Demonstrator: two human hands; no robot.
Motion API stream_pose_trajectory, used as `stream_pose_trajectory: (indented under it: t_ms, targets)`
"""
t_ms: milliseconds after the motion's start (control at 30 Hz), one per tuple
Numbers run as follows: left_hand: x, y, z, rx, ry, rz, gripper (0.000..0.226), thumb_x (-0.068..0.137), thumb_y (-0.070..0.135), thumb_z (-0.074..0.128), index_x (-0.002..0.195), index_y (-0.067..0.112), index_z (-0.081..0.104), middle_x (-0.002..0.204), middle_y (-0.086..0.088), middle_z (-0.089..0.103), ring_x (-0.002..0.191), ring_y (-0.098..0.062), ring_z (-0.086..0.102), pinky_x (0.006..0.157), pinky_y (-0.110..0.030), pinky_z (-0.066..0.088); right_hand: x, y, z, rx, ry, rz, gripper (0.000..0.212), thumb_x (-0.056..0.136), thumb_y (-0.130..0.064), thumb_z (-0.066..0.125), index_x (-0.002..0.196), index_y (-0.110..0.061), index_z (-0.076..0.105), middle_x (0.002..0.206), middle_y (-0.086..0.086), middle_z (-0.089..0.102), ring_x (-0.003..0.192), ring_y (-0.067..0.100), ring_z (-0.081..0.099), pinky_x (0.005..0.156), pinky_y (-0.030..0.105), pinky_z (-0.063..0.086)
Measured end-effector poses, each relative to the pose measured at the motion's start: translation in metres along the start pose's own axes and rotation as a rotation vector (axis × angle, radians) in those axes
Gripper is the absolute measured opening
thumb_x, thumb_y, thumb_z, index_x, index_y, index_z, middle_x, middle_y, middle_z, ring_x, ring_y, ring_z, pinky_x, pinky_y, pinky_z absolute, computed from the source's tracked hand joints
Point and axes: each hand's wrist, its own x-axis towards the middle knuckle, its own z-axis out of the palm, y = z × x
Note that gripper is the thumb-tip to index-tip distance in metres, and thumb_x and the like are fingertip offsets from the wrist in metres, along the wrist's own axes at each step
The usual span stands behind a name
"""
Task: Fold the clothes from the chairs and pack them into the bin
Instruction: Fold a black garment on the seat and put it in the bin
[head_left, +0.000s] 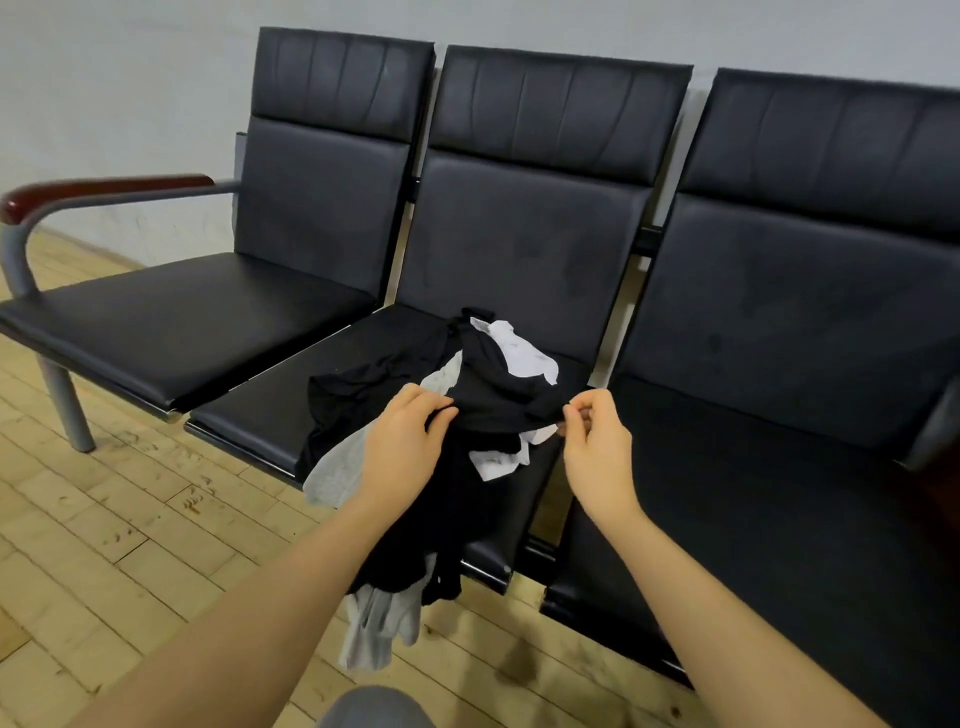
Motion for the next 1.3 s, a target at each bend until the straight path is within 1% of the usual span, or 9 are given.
stream_pose_trajectory:
  t_ms: [67,267,400,567,733,867,967,1133,1300]
  targets:
    - [0.009,0.017,-0.005,-0.036,0.02,0.004,0.013,0.09,0.018,0.063,0.098,0.012,0.071,0.09,0.006,0.058,0.083,-0.01,0.057,0.076,-0.023,0.045,0.0,-0.009,-0.01,-0.023,0.018,-0.04,0.008,0.097,-0.011,0.048,0.089,-0.01,0.051,0.079,0.012,0.059,0.073,0.028,0.057,0.065,0.042,0.046]
    - [0.032,0.055,-0.019,-0.124,0.045,0.053,0.012,0.093,0.017,0.056,0.096,0.012,0.067,0.095,0.007,0.059,0.085,-0.01,0.057,0.08,-0.035,0.05,0.002,-0.027,-0.039,-0.089,0.168,-0.207,0.01,0.095,-0.006,0.05,0.087,-0.012,0.051,0.096,-0.016,0.048,0.087,-0.006,0.051,0.081,0.025,0.042]
    - [0.042,0.085,-0.024,-0.17,-0.044,0.072,0.012,0.098,0.023,0.047,0.091,0.017,0.055,0.084,0.008,0.058,0.078,-0.012,0.055,0.075,-0.041,0.049,0.001,-0.052,-0.064,0.056,0.206,-0.131,0.009,0.099,-0.012,0.044,0.093,-0.017,0.048,0.082,-0.007,0.055,0.063,0.003,0.049,0.057,0.017,0.042]
    - [0.051,0.133,-0.019,-0.224,-0.065,0.325,0.009,0.096,0.019,0.052,0.095,0.014,0.06,0.089,0.002,0.057,0.083,-0.012,0.055,0.079,-0.039,0.048,-0.001,-0.067,-0.116,0.03,0.321,-0.138,0.006,0.099,-0.013,0.044,0.093,-0.012,0.046,0.07,-0.002,0.05,0.054,0.001,0.044,0.051,0.016,0.039]
    - [0.044,0.196,-0.001,-0.212,-0.072,0.557,0.015,0.093,0.022,0.056,0.096,0.011,0.066,0.088,0.001,0.057,0.081,-0.011,0.053,0.066,-0.036,0.048,-0.016,-0.06,-0.183,-0.017,0.459,-0.129,0.007,0.099,-0.013,0.046,0.092,-0.012,0.047,0.071,0.001,0.053,0.057,0.003,0.047,0.054,0.014,0.041]
    - [0.035,0.247,0.018,-0.235,-0.048,0.652,0.012,0.092,0.021,0.059,0.096,0.014,0.068,0.086,0.004,0.055,0.078,-0.009,0.051,0.06,-0.025,0.042,-0.026,-0.058,-0.242,-0.063,0.571,-0.134,0.009,0.099,-0.015,0.045,0.09,-0.014,0.046,0.069,0.002,0.051,0.058,0.012,0.046,0.054,0.022,0.039]
    - [0.032,0.287,0.029,-0.234,-0.035,0.705,0.013,0.092,0.022,0.059,0.097,0.014,0.068,0.085,0.004,0.055,0.073,-0.009,0.053,0.056,-0.016,0.037,-0.027,-0.064,-0.286,-0.108,0.631,-0.151,0.01,0.099,-0.015,0.046,0.089,-0.014,0.046,0.069,-0.002,0.048,0.057,0.005,0.043,0.056,0.023,0.038]
    - [0.03,0.353,0.039,-0.26,0.053,0.772,0.021,0.089,0.025,0.058,0.098,0.012,0.071,0.083,0.001,0.059,0.07,-0.01,0.056,0.057,-0.021,0.041,-0.025,-0.08,-0.345,-0.132,0.742,-0.217,0.013,0.097,-0.01,0.047,0.085,-0.015,0.046,0.075,-0.006,0.045,0.064,-0.002,0.043,0.061,0.007,0.037]
    - [0.03,0.387,0.043,-0.258,0.129,0.803,0.027,0.088,0.027,0.057,0.099,0.009,0.073,0.077,-0.002,0.058,0.06,-0.015,0.055,0.056,-0.024,0.043,-0.02,-0.082,-0.372,-0.119,0.794,-0.195,0.011,0.097,-0.014,0.049,0.086,-0.018,0.047,0.079,-0.007,0.047,0.068,0.003,0.045,0.067,0.022,0.038]
